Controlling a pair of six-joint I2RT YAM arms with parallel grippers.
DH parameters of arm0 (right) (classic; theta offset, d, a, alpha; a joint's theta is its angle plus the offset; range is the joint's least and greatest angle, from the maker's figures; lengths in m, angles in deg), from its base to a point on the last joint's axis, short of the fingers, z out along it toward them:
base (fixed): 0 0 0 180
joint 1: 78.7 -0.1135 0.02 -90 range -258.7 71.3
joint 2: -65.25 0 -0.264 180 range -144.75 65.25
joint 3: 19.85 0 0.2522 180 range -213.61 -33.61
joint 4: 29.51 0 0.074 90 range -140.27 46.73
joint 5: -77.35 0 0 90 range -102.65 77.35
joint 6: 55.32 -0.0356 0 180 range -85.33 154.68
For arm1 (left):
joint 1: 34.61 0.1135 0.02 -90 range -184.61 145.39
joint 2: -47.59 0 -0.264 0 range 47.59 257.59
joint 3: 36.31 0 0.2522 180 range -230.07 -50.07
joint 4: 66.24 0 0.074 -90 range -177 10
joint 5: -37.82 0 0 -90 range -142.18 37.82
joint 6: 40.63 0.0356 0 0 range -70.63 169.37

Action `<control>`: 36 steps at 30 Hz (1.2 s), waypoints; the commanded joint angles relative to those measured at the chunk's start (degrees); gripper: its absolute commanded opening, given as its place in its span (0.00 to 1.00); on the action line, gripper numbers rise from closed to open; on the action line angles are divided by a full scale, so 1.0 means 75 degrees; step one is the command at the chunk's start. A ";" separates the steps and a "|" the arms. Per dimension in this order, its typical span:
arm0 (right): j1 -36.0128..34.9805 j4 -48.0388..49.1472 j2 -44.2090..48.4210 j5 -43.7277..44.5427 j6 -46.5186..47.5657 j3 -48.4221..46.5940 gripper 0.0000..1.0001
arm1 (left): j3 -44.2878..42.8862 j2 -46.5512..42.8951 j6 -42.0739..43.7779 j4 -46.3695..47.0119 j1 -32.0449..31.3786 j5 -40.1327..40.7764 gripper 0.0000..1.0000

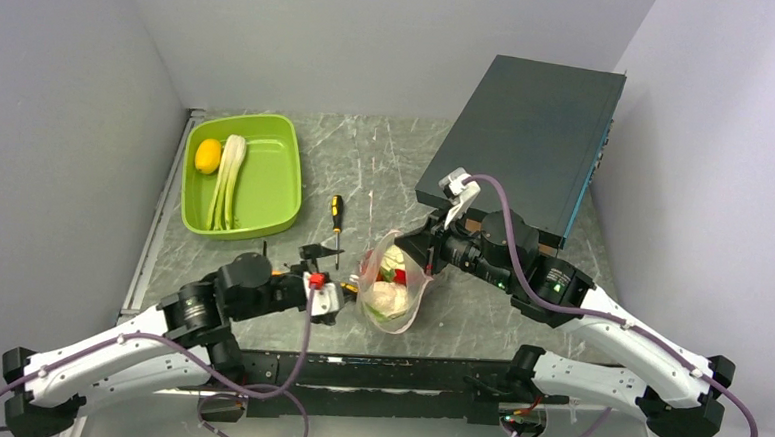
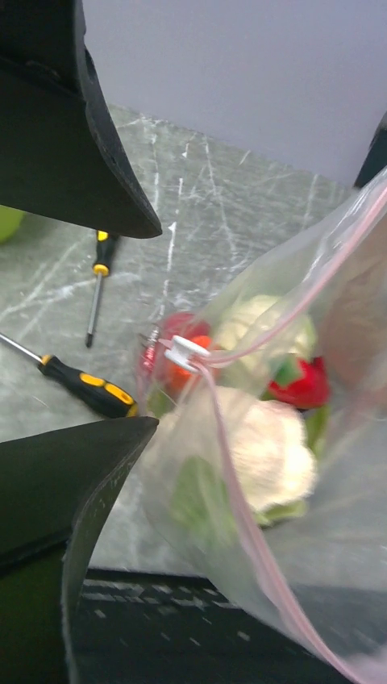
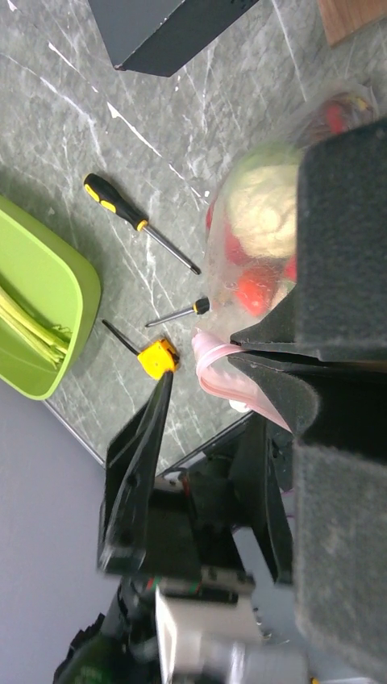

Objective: Place the food in the zip-top bag and seal the zipper
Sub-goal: Adjust the zipper food storage bag at the center of the board.

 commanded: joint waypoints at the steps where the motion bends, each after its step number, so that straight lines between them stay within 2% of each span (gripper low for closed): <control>1: 0.0018 0.0195 0.0001 0.0138 0.0115 -0.0445 0.00 | -0.0456 0.0673 0.1832 -0.0256 0.0896 -0.1499 0.84; 8: 0.0031 0.0028 -0.0142 0.0163 0.0156 -0.0559 0.00 | -0.0071 0.0549 0.1658 0.0322 0.1555 -0.3183 0.65; 13: 0.0040 -0.0089 -0.0232 0.0222 0.0210 -0.0645 0.00 | 0.0279 0.0315 0.1234 0.0996 0.2104 -0.4185 0.66; 20: 0.0031 0.0006 -0.0369 0.0217 0.0158 -0.0685 0.00 | 0.0371 0.0347 0.0924 0.1091 0.2147 -0.4955 0.63; 25: 0.0027 -0.0038 -0.0536 0.0137 0.0185 -0.0871 0.00 | 0.0395 0.0520 0.0614 0.1232 0.2147 -0.5254 0.55; 31: 0.0024 -0.0150 -0.0398 0.0190 0.0115 -0.0853 0.00 | 0.0254 0.0561 0.0660 0.1119 0.2136 -0.4752 0.33; 36: 0.0028 -0.0380 -0.0321 0.0305 0.0135 -0.0768 0.00 | 0.0125 0.0614 0.0703 0.0962 0.2143 -0.4304 0.03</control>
